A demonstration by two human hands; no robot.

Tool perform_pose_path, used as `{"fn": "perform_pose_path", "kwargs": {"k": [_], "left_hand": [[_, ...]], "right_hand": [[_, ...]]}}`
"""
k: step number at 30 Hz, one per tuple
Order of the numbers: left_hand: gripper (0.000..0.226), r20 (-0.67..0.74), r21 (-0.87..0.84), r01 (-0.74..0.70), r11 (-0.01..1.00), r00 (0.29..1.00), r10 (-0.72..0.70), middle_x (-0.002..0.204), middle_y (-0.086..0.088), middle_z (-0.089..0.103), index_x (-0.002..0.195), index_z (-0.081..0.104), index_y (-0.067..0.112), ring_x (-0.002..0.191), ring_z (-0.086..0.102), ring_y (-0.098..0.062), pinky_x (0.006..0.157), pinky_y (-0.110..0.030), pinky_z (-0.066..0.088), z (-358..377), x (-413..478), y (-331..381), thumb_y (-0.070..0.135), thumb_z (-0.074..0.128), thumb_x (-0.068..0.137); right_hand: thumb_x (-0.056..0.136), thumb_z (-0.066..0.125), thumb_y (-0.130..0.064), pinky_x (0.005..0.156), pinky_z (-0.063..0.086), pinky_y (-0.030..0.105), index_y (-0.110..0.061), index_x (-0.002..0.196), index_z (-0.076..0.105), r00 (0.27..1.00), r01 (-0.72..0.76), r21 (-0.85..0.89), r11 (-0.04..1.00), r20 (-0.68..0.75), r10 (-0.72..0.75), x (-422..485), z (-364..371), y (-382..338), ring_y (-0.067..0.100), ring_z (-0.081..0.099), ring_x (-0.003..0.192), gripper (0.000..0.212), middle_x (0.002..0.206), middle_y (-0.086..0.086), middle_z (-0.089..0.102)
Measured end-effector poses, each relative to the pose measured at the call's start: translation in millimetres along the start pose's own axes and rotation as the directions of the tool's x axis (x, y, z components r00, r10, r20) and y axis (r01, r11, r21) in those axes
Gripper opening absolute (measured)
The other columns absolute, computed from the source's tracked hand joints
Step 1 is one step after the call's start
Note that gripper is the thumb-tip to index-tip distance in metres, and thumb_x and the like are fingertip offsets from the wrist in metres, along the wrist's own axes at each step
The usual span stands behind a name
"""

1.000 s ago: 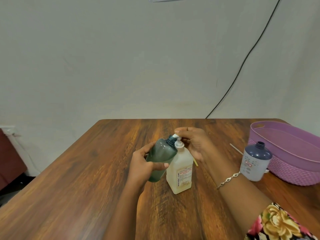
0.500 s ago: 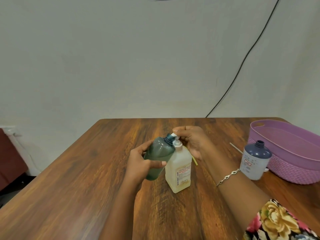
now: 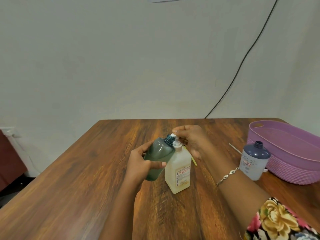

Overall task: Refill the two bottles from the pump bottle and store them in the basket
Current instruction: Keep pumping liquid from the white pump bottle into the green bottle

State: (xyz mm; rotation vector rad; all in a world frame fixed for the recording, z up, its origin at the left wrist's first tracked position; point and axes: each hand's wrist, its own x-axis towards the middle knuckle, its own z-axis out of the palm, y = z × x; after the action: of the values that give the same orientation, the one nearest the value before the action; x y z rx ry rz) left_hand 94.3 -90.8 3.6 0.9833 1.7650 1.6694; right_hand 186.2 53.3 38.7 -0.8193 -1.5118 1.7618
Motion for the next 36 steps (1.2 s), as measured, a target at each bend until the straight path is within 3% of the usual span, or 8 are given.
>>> {"fn": "perform_pose_path", "kwargs": {"k": [6,9,12,20,24,26,30,36], "left_hand": [[0.075,0.004,0.016,0.023,1.0,1.0,-0.023,0.117,0.003,0.059,0.126,0.056,0.017,0.105,0.052,-0.013,0.074,-0.024,0.043,1,-2,-8,-0.004,0.078,0.058],[0.072,-0.002,-0.001,0.024,1.0,1.0,-0.024,0.112,0.005,0.06,0.123,0.057,0.018,0.103,0.053,-0.011,0.074,-0.025,0.043,1,-2,-7,-0.006,0.078,0.058],[0.07,0.006,-0.007,0.011,1.0,1.0,-0.011,0.108,0.008,0.06,0.121,0.058,0.018,0.099,0.053,-0.008,0.072,-0.024,0.042,1,-3,-2,-0.007,0.077,0.059],[0.071,0.0,0.0,0.03,1.0,1.0,-0.03,0.112,0.005,0.06,0.123,0.056,0.019,0.098,0.052,-0.006,0.071,-0.024,0.042,2,-1,-7,-0.006,0.077,0.06],[0.071,0.006,-0.002,0.022,1.0,1.0,-0.022,0.109,0.008,0.059,0.123,0.056,0.019,0.095,0.052,-0.003,0.068,-0.021,0.04,5,-2,-3,-0.006,0.077,0.06],[0.071,0.003,-0.014,0.019,1.0,1.0,-0.019,0.111,0.004,0.061,0.123,0.056,0.017,0.095,0.054,-0.005,0.067,-0.021,0.041,5,-1,0,-0.007,0.076,0.06],[0.074,0.0,-0.004,0.021,1.0,1.0,-0.021,0.115,0.003,0.059,0.126,0.055,0.017,0.098,0.052,-0.005,0.07,-0.023,0.042,4,1,-4,-0.005,0.077,0.059],[0.076,-0.009,0.013,0.032,0.999,0.999,-0.032,0.119,0.001,0.058,0.129,0.054,0.016,0.101,0.052,-0.009,0.073,-0.024,0.043,3,0,-9,-0.004,0.078,0.059]], "right_hand": [[0.081,0.06,0.006,0.074,0.054,0.037,0.003,0.084,0.064,0.999,-0.026,0.032,0.999,0.024,0.025,2,-5,13,0.02,0.061,0.071,0.006,0.096,0.017,0.067],[0.081,0.059,0.009,0.075,0.055,0.033,0.004,0.082,0.063,0.999,-0.012,0.049,0.999,0.047,0.009,4,-4,10,0.017,0.063,0.078,0.006,0.105,0.013,0.066],[0.081,0.059,0.01,0.067,0.052,0.024,-0.001,0.073,0.06,0.996,0.013,0.044,0.999,0.09,-0.017,4,-3,1,0.014,0.063,0.087,0.014,0.105,0.007,0.065],[0.081,0.061,0.005,0.075,0.056,0.039,0.0,0.077,0.062,0.996,-0.037,0.018,0.999,0.087,0.035,3,-8,11,0.028,0.063,0.084,0.006,0.103,0.021,0.066],[0.084,0.058,0.004,0.07,0.055,0.029,0.0,0.092,0.066,0.993,0.037,-0.011,0.999,0.11,-0.036,0,-7,7,0.016,0.062,0.077,0.012,0.096,0.011,0.067],[0.085,0.054,0.009,0.074,0.052,0.024,-0.003,0.098,0.067,0.987,0.101,-0.049,0.994,0.129,-0.094,2,-5,0,0.011,0.063,0.086,0.022,0.099,0.004,0.067],[0.087,0.055,0.003,0.082,0.053,0.031,-0.006,0.095,0.071,0.987,0.121,-0.136,0.983,0.127,-0.103,3,-4,4,0.016,0.063,0.091,0.02,0.101,0.005,0.069],[0.086,0.055,0.004,0.067,0.053,0.028,-0.005,0.089,0.071,0.994,0.06,-0.129,0.99,0.097,-0.048,0,-5,10,0.016,0.061,0.076,0.019,0.095,0.01,0.069]]}}
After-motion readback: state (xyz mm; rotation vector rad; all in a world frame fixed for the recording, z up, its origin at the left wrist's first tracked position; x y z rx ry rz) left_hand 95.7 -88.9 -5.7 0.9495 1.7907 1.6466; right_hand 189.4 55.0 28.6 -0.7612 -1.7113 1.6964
